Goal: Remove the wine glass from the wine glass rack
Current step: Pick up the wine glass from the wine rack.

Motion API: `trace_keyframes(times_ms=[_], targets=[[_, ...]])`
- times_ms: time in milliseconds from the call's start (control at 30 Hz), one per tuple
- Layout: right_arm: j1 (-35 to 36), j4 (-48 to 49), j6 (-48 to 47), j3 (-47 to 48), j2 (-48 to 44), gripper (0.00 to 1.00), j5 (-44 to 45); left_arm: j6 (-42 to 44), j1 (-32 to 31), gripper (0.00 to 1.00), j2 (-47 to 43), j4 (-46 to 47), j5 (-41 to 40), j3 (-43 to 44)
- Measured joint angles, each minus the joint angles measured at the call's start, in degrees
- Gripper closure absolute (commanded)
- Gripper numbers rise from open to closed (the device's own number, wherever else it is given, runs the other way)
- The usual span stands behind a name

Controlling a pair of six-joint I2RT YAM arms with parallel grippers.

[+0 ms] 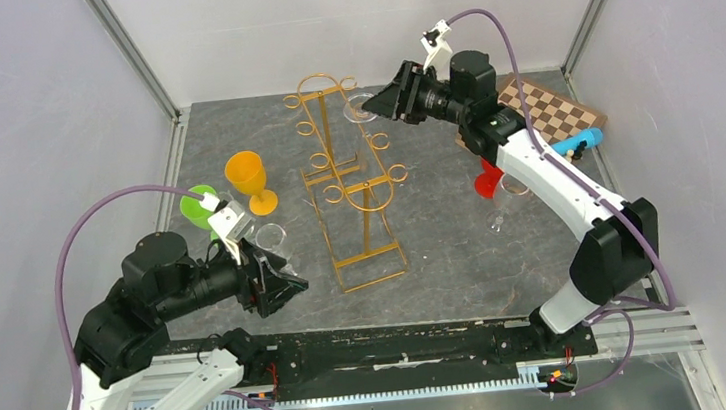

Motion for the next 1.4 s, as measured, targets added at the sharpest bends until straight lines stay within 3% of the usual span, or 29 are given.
trace_keyframes(times_ms=[467,667,800,1400], targets=[[0.59,1.68,0.94,0.00,0.39,0.81,0.15,0.00,0.00,0.25,-0.13,-1.01,-0.50,0.39],[0.59,2.19,1.03,0.00,0.39,0.88,0.48,0.00,0.00,0.25,-0.24,-1.05,-0.50,0.50],[0.59,3.37,1.49,0.00,0.28,1.00,0.48,-0.02,0.00,0.25,-0.24,-1.07,-0.50,0.52],[0.68,2.95,1.60,0.02,-0.66,1.00,2.03,-0.04,0.00,0.25,-0.24,-1.18,-0.48,1.81]])
